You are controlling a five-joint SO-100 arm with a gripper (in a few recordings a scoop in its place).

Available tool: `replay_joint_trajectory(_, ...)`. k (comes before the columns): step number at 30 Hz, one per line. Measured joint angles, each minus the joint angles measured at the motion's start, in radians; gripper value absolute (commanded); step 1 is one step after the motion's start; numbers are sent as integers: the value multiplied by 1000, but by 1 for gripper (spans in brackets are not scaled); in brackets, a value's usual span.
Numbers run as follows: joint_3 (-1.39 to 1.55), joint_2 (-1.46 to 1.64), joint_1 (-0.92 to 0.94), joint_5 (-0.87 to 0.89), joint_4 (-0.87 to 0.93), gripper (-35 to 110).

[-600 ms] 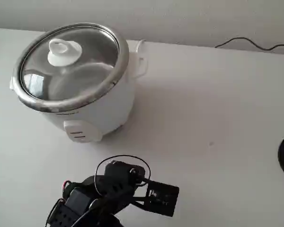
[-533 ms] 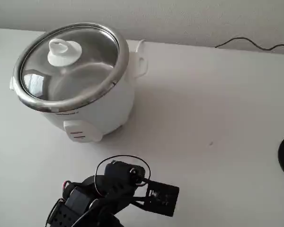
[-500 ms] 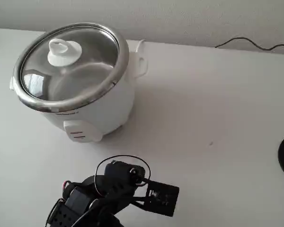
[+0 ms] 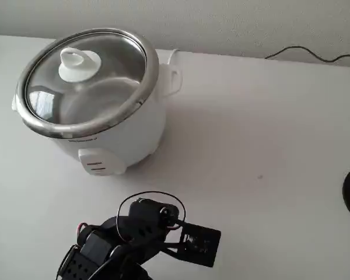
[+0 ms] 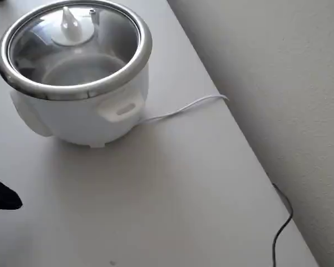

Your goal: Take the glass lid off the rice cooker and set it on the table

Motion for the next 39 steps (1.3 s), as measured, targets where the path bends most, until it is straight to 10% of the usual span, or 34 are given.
replay_joint_trajectory(39, 8, 0, -83, -91, -5, 4)
